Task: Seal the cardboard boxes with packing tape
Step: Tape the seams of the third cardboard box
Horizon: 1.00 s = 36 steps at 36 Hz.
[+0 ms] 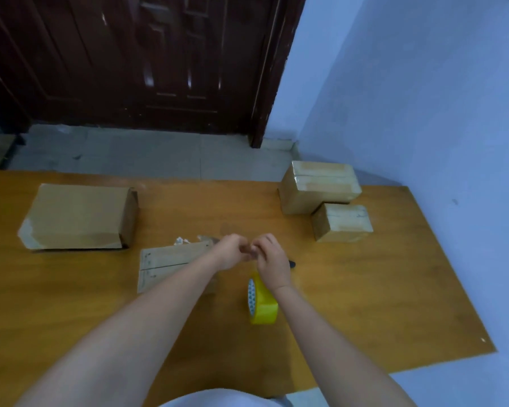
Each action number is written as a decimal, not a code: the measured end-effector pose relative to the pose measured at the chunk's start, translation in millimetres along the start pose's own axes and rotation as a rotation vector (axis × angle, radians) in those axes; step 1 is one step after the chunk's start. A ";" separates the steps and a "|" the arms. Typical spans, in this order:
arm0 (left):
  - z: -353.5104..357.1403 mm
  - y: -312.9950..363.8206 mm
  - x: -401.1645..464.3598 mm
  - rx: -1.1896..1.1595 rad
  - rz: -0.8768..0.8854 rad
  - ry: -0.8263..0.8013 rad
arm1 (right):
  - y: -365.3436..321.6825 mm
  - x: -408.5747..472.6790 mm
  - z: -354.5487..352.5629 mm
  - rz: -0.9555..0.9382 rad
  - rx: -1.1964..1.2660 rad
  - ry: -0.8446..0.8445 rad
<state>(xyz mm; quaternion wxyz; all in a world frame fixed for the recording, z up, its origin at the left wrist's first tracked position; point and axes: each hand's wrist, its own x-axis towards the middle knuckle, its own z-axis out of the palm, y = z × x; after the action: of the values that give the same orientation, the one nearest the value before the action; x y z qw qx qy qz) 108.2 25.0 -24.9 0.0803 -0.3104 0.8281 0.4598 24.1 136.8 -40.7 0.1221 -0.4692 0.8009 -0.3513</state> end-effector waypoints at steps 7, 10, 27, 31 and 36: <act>6.0 -4.6 0.8 -0.258 -0.029 0.026 | 2.7 -22.5 -7.6 0.303 0.170 -0.177; 3.8 2.0 -5.6 -0.242 -0.042 0.013 | 7.7 -39.8 -13.2 0.491 0.275 -0.107; -32.5 25.6 -18.6 -0.329 -0.073 0.233 | -17.0 -73.1 -58.7 0.561 0.649 -0.129; -62.4 33.1 -26.4 -0.307 -0.051 0.287 | -41.6 -66.9 -67.5 0.502 0.705 -0.079; -80.0 22.9 -39.8 -0.382 -0.068 0.280 | -69.1 -63.8 -66.6 0.446 0.694 -0.136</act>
<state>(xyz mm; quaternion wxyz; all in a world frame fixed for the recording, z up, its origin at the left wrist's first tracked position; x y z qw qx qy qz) 138.5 -13.6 53.3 -0.0800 -0.4084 0.7181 0.5578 68.9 198.5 45.7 0.3988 -0.2373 0.7072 -0.5334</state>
